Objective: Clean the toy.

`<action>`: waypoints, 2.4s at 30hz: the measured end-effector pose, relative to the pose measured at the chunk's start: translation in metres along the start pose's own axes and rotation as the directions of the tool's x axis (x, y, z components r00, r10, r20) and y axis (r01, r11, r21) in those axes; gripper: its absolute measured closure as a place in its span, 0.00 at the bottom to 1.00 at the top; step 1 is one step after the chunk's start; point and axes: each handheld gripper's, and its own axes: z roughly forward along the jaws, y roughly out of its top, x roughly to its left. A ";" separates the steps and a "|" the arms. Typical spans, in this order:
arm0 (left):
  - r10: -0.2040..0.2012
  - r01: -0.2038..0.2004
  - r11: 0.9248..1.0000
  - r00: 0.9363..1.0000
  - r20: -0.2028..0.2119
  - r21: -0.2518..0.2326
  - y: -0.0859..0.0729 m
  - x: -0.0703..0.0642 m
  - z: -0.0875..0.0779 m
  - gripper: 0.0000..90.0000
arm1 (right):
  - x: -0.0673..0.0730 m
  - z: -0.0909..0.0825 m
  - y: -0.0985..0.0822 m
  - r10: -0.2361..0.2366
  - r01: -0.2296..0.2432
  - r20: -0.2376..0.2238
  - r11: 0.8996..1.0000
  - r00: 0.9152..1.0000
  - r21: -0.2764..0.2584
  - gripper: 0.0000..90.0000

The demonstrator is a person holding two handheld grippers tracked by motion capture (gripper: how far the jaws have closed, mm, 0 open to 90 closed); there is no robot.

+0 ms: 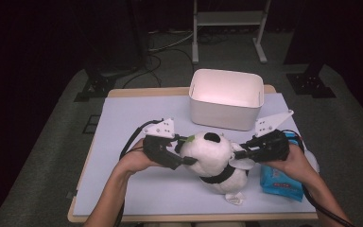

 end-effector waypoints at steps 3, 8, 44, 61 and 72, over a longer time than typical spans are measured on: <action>0.009 -0.009 1.000 1.000 -0.022 0.018 0.005 -0.002 -0.006 0.38 | 0.000 -0.003 0.007 -0.001 0.000 -0.013 0.999 1.000 -0.038 0.84; 0.035 -0.034 0.998 0.999 -0.023 0.044 0.009 -0.005 -0.004 0.39 | 0.003 -0.005 0.024 -0.027 0.024 -0.031 0.996 0.999 -0.089 0.85; 0.047 -0.047 0.996 0.999 -0.001 0.073 0.022 -0.007 0.017 0.37 | 0.018 -0.018 0.052 -0.094 0.091 -0.038 0.993 0.995 -0.070 0.89; 0.039 -0.039 0.997 0.999 0.005 0.067 0.024 -0.008 0.023 0.34 | 0.020 -0.012 0.059 -0.130 0.130 -0.012 0.990 0.991 -0.049 0.88; 0.011 -0.011 0.998 1.000 0.002 0.063 0.024 -0.005 0.026 0.25 | 0.016 -0.012 0.036 -0.100 0.100 0.008 0.995 0.995 0.008 0.89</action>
